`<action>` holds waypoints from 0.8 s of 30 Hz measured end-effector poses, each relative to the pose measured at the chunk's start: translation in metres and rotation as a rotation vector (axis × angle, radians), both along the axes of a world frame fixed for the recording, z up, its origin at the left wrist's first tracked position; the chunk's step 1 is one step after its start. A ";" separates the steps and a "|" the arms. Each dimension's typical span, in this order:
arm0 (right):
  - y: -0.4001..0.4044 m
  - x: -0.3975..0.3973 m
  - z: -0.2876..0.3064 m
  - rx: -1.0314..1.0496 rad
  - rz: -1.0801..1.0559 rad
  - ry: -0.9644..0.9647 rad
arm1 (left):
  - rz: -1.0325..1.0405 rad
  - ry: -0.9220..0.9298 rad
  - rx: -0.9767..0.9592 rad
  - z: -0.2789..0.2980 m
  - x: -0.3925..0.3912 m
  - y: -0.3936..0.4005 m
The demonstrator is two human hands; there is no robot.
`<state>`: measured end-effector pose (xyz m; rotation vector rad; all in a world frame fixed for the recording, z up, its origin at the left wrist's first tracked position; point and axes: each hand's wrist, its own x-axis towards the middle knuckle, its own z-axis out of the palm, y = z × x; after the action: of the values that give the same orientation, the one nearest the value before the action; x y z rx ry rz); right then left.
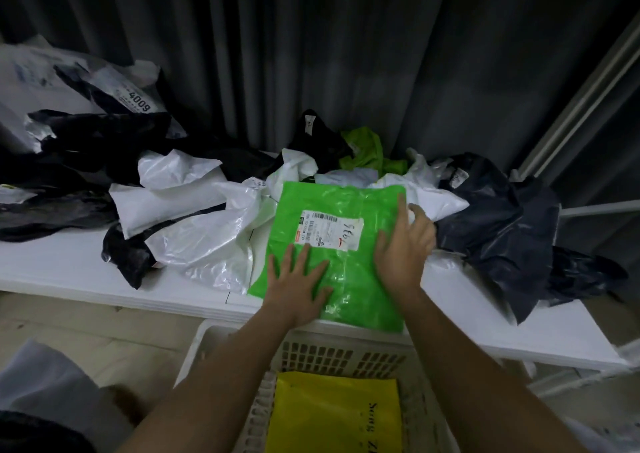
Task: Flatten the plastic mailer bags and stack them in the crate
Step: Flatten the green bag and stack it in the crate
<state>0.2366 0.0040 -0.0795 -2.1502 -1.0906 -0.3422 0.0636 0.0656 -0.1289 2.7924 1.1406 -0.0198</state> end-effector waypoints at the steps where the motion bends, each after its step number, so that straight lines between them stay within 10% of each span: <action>1: -0.001 -0.006 -0.010 -0.073 0.066 -0.176 | -0.004 -0.010 0.009 -0.003 0.002 0.003; 7: 0.001 -0.017 -0.072 -0.627 0.238 -0.167 | 0.014 -0.005 0.024 -0.012 0.013 0.020; 24: 0.009 -0.013 -0.090 -0.677 0.247 -0.043 | 0.089 -0.015 0.012 -0.045 0.007 0.032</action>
<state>0.2240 0.0132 -0.1696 -2.5362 -1.6510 0.1219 0.0708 0.0974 -0.1743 2.7441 1.2643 0.0169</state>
